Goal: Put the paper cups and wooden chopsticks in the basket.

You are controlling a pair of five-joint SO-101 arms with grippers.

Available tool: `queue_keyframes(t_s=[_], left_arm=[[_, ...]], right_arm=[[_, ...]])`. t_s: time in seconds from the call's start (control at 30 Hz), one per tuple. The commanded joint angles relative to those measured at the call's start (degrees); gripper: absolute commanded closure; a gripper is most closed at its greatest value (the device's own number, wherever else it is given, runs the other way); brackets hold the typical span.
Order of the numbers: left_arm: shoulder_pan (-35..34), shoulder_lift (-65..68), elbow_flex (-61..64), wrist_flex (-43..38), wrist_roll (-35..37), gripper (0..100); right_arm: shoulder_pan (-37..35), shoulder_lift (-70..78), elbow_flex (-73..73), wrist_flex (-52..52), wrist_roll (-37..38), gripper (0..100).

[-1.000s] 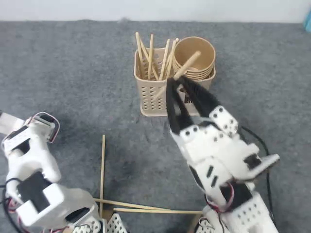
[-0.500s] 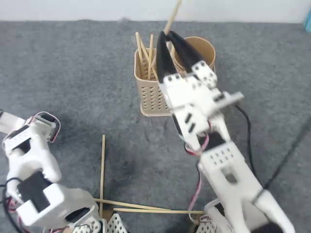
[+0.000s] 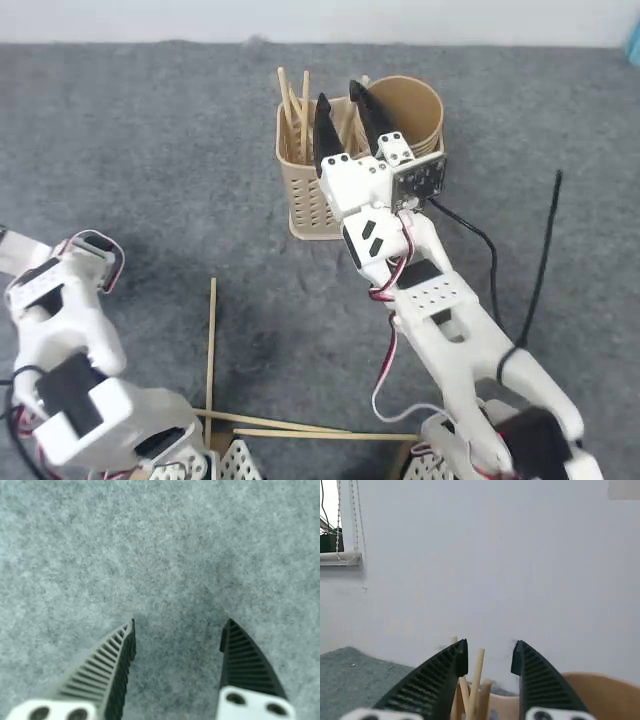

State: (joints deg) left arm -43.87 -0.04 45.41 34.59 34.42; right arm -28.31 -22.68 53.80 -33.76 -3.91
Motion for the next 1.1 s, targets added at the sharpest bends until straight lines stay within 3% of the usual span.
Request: queue_keyframes(t_s=[0.0,0.13,0.3,0.53,0.77,0.9,1.07], left_arm=[[0.53,-0.62,-2.15,0.26,0.53,74],[0.53,-0.62,-2.15,0.26,0.53,74],[0.62,-0.62,-2.15,0.26,0.53,74],[0.09,-0.62,-2.15,0.26,0.53,74],[-1.14,-0.62,-2.15,0.26,0.53,74],[-1.14,-0.62,-2.15,0.26,0.53,74],[-1.14,-0.62,-2.15,0.26,0.53,74]], right_arm=[[1.10,-13.05,-0.70,17.27,-3.60,84.3],[1.01,-29.41,-2.99,42.59,-8.18,84.1],[-3.38,-46.11,-7.38,70.11,-6.77,84.3],[-23.16,-50.42,-7.38,98.07,-2.99,84.4],[-40.66,-43.03,0.70,107.47,1.32,84.4],[-50.51,-34.33,4.48,106.68,1.23,84.4],[-57.19,-20.53,4.66,100.70,0.97,84.4]])
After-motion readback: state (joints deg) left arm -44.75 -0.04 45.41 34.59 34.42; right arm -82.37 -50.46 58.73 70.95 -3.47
